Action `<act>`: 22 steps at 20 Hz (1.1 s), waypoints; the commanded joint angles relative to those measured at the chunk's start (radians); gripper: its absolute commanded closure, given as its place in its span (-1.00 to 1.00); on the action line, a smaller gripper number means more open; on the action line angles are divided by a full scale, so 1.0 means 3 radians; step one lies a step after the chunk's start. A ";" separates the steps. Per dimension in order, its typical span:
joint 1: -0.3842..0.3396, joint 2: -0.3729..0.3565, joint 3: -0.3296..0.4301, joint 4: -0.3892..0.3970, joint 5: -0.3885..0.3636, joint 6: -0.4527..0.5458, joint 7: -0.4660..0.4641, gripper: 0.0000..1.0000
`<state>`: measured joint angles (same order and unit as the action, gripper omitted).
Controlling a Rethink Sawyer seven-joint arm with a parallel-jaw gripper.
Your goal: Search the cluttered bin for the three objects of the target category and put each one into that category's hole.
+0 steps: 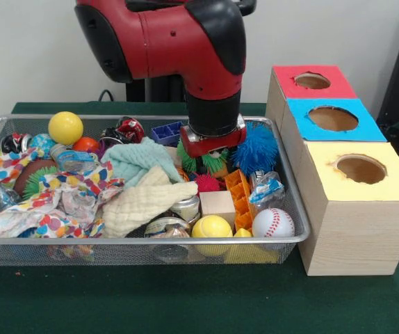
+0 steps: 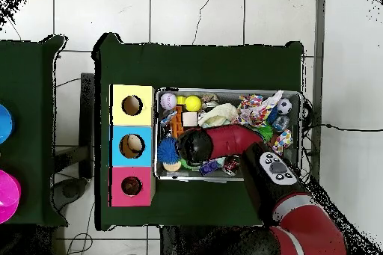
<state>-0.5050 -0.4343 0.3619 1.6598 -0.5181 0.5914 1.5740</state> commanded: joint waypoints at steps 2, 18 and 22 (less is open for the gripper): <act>-0.0265 0.0471 -0.0104 0.0004 0.0212 0.1269 -0.0391 -1.00; -0.0451 0.0493 0.0025 0.0178 0.0801 0.1304 -0.0056 1.00; -0.0472 0.0463 -0.0010 0.0217 0.0889 0.1274 0.0020 1.00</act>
<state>-0.6261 -0.3583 0.3853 1.6423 -0.2605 0.7864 1.5740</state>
